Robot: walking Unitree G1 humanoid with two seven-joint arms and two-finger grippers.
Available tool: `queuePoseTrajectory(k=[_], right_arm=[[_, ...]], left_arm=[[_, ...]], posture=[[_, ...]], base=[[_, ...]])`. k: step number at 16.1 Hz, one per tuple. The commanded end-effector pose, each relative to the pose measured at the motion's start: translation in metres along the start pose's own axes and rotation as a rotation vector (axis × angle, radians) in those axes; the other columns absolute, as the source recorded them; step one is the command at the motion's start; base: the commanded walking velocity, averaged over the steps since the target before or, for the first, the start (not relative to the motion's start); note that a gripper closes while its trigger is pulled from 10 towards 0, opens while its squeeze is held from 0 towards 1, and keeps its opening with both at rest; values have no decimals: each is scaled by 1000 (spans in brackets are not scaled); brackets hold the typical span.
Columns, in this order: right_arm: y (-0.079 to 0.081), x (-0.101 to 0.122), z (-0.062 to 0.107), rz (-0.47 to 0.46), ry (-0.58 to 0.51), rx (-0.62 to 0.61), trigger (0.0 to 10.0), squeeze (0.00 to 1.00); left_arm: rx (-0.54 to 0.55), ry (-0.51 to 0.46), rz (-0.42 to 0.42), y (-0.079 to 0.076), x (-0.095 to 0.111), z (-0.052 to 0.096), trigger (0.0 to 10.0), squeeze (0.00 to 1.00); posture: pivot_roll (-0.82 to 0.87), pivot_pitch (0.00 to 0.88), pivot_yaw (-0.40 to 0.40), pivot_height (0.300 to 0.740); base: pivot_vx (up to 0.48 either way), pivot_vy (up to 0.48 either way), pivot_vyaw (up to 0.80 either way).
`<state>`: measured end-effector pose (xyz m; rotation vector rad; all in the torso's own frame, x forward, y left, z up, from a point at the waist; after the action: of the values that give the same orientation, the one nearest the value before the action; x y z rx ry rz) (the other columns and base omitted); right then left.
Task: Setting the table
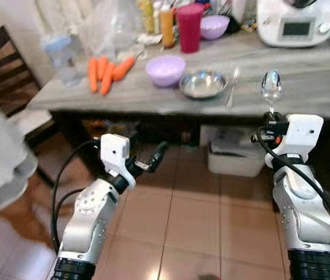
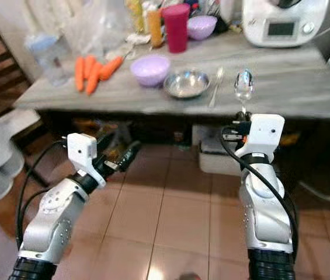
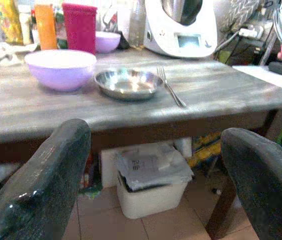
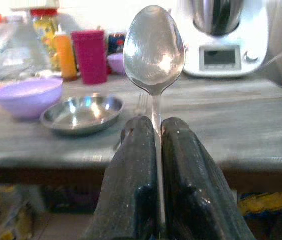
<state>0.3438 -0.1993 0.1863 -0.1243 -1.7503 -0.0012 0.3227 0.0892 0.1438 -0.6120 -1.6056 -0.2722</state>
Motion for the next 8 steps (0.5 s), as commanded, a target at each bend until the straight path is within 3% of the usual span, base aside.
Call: queuePoseTrajectory(k=[1,8], right_arm=[[8,7,-1,-15,-26,20,10000,0],[8,7,-1,-15,-27,19,10000,0]], left_arm=[[21,7,-19,8,1,5,10000,0],[21,7,-19,8,1,5,10000,0]], posture=[[-212,75,89,740],[-213,72,87,740]], base=[[480,0,0],[480,0,0]])
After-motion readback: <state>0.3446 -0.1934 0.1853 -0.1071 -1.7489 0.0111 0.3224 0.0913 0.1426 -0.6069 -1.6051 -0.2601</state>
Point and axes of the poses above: a point about 5 cm out from each wrist's last joint towards the gripper, its own z axis pointing back from the gripper into the wrist, its own x axis along the axis of the wrist's last joint, y = z × x, the point moved 4 cm from there along -z, pointing out of the wrist towards the gripper, and after that the axes turned 2 degrees about z, right-handed, at the moved point
